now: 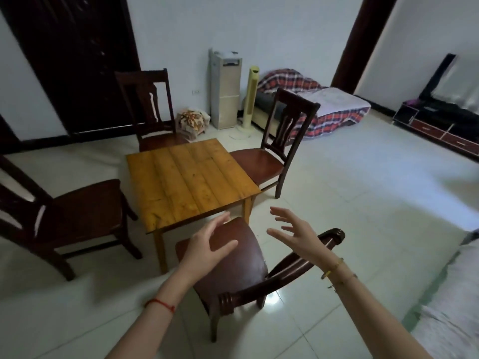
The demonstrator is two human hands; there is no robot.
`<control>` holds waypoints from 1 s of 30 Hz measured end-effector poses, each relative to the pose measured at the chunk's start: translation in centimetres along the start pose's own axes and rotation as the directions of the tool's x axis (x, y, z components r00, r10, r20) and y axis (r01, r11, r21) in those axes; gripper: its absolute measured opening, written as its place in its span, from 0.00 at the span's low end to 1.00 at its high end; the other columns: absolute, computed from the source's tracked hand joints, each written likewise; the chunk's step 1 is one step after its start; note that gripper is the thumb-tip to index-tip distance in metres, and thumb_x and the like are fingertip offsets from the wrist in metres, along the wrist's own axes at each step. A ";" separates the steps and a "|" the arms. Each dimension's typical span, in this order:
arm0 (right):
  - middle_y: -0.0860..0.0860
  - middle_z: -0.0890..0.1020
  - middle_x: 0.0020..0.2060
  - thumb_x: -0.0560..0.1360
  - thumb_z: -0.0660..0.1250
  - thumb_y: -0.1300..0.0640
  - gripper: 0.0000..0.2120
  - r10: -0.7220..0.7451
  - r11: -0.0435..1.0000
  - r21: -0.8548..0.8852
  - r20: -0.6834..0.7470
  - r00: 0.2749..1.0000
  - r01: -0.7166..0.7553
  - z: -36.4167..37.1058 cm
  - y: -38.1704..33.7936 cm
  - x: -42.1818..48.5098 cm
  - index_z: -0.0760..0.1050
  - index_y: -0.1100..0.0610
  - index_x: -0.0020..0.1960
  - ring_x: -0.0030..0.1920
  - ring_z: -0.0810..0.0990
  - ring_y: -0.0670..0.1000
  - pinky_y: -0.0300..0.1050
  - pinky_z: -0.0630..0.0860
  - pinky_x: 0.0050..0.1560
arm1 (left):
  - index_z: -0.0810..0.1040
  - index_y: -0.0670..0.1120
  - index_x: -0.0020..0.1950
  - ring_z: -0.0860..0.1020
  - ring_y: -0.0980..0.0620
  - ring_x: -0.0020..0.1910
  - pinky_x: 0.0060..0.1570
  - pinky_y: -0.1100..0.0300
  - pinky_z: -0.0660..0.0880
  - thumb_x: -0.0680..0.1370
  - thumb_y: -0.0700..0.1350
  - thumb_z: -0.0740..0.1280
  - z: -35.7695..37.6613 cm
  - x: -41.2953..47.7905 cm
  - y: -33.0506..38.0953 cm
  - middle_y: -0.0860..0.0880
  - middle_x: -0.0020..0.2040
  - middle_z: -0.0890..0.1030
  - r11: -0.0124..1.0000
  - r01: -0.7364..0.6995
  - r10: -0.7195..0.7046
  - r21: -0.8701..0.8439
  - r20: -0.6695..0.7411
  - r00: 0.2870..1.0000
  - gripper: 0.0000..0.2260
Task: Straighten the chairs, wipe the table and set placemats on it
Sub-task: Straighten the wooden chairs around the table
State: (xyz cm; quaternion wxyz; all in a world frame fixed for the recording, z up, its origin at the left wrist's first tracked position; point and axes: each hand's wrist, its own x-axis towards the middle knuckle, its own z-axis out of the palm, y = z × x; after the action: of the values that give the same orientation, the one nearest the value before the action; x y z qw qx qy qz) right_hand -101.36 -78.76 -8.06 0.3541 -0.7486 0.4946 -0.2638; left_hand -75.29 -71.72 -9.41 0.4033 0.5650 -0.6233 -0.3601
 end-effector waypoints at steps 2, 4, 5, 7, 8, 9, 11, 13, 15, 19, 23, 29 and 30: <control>0.40 0.73 0.66 0.74 0.69 0.42 0.29 -0.015 1.000 -0.005 0.034 0.999 0.015 -0.8 1.6 0.5 0.67 0.46 0.71 0.63 0.74 0.40 0.38 0.74 0.62 | 0.68 0.60 0.73 0.69 0.64 0.70 0.72 0.53 0.68 0.72 0.61 0.72 1.2 -0.2 0.2 0.63 0.69 0.74 1.000 0.017 -0.017 0.007 -0.053 0.998 0.31; 0.38 0.73 0.65 0.73 0.69 0.40 0.28 -0.018 1.000 -0.020 0.057 0.998 0.020 -1.6 3.0 0.9 0.66 0.43 0.70 0.62 0.73 0.38 0.37 0.74 0.62 | 0.68 0.60 0.74 0.69 0.64 0.70 0.72 0.54 0.68 0.71 0.65 0.69 2.2 -0.4 0.4 0.62 0.69 0.74 0.999 0.031 -0.029 0.026 -0.078 0.997 0.32; 0.37 0.73 0.65 0.73 0.69 0.40 0.28 -0.021 0.999 -0.023 0.069 0.997 0.023 -2.1 3.6 1.1 0.66 0.42 0.70 0.62 0.73 0.37 0.37 0.74 0.62 | 0.68 0.60 0.74 0.69 0.64 0.70 0.72 0.55 0.67 0.71 0.64 0.70 2.7 -0.6 0.6 0.62 0.69 0.74 0.999 0.043 -0.040 0.033 -0.091 0.995 0.32; 0.37 0.73 0.64 0.72 0.69 0.40 0.28 -0.035 0.999 -0.026 0.100 0.994 0.037 -3.0 4.7 1.4 0.66 0.43 0.70 0.62 0.73 0.37 0.34 0.72 0.60 | 0.67 0.59 0.74 0.69 0.65 0.69 0.71 0.56 0.67 0.73 0.60 0.71 3.7 -1.1 0.8 0.63 0.69 0.73 0.996 0.071 -0.065 0.048 -0.120 0.991 0.30; 0.38 0.73 0.65 0.73 0.69 0.40 0.29 -0.046 0.998 -0.033 0.117 0.992 0.050 -3.5 5.3 1.5 0.66 0.44 0.71 0.63 0.73 0.38 0.34 0.72 0.60 | 0.67 0.59 0.74 0.69 0.66 0.69 0.71 0.58 0.67 0.74 0.58 0.72 4.2 -1.4 0.9 0.63 0.68 0.73 0.995 0.080 -0.070 0.062 -0.142 0.987 0.30; 0.38 0.73 0.65 0.73 0.69 0.41 0.29 -0.055 0.997 -0.041 0.137 0.989 0.061 -3.9 5.9 1.7 0.66 0.45 0.71 0.63 0.73 0.39 0.34 0.71 0.59 | 0.67 0.59 0.74 0.69 0.66 0.69 0.71 0.59 0.67 0.75 0.56 0.72 4.8 -1.8 1.1 0.63 0.68 0.73 0.993 0.092 -0.079 0.074 -0.164 0.983 0.29; 0.39 0.73 0.65 0.73 0.69 0.41 0.30 -0.077 0.995 -0.050 0.170 0.982 0.087 -4.7 6.9 2.0 0.67 0.46 0.71 0.63 0.73 0.40 0.36 0.72 0.60 | 0.67 0.58 0.74 0.69 0.66 0.69 0.70 0.61 0.67 0.75 0.55 0.72 5.8 -2.4 1.1 0.63 0.68 0.73 0.989 0.126 -0.106 0.079 -0.211 0.972 0.29; 0.40 0.73 0.65 0.73 0.70 0.42 0.29 -0.099 0.993 -0.052 0.196 0.976 0.111 -5.4 8.1 2.0 0.67 0.47 0.71 0.62 0.74 0.41 0.36 0.72 0.60 | 0.67 0.57 0.75 0.69 0.66 0.69 0.70 0.61 0.67 0.75 0.55 0.72 7.1 -3.4 1.0 0.63 0.69 0.73 0.981 0.170 -0.140 0.095 -0.264 0.954 0.29; 0.39 0.73 0.65 0.73 0.70 0.43 0.28 -0.115 0.990 -0.049 0.226 0.967 0.129 -6.0 9.2 2.0 0.67 0.47 0.71 0.62 0.74 0.41 0.33 0.71 0.58 | 0.67 0.58 0.75 0.68 0.65 0.69 0.70 0.59 0.67 0.76 0.55 0.71 8.4 -4.3 0.7 0.62 0.69 0.72 0.970 0.213 -0.166 0.121 -0.314 0.935 0.29; 0.39 0.73 0.64 0.73 0.70 0.42 0.28 -0.159 0.979 -0.072 0.294 0.942 0.188 -7.2 11.7 1.1 0.67 0.47 0.71 0.62 0.74 0.41 0.36 0.73 0.60 | 0.66 0.58 0.75 0.68 0.62 0.70 0.69 0.61 0.65 0.76 0.52 0.72 11.2 -6.1 0.7 0.61 0.69 0.72 0.952 0.283 -0.224 0.114 -0.369 0.902 0.29; 0.42 0.74 0.65 0.73 0.70 0.43 0.29 -0.197 0.970 -0.077 0.317 0.928 0.232 -7.6 13.7 0.6 0.68 0.49 0.71 0.61 0.74 0.41 0.35 0.72 0.58 | 0.69 0.54 0.74 0.70 0.62 0.68 0.64 0.68 0.63 0.76 0.50 0.73 12.9 -6.4 0.7 0.58 0.69 0.74 0.946 0.289 -0.205 0.146 -0.421 0.884 0.28; 0.44 0.76 0.65 0.71 0.66 0.37 0.32 -0.253 0.948 -0.111 0.312 0.916 0.300 -8.3 16.3 -0.2 0.68 0.49 0.71 0.64 0.74 0.44 0.46 0.75 0.62 | 0.70 0.55 0.73 0.71 0.58 0.68 0.68 0.57 0.69 0.76 0.52 0.72 14.0 -6.6 -0.3 0.57 0.69 0.74 0.914 0.302 -0.153 0.272 -0.459 0.875 0.25; 0.45 0.76 0.65 0.71 0.65 0.35 0.32 -0.254 0.933 -0.177 0.289 0.923 0.313 -8.5 16.8 -0.2 0.68 0.49 0.70 0.64 0.73 0.45 0.47 0.74 0.63 | 0.71 0.56 0.72 0.72 0.56 0.68 0.67 0.54 0.70 0.76 0.53 0.71 14.1 -6.7 -0.6 0.56 0.68 0.75 0.897 0.319 -0.145 0.305 -0.480 0.866 0.24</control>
State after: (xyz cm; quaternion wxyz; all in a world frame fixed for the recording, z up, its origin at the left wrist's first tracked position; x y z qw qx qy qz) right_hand -117.13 -85.21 -16.16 0.2890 -0.8752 0.3555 -0.1552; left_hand -87.63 -65.20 -16.46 0.3726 0.7704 -0.4974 -0.1423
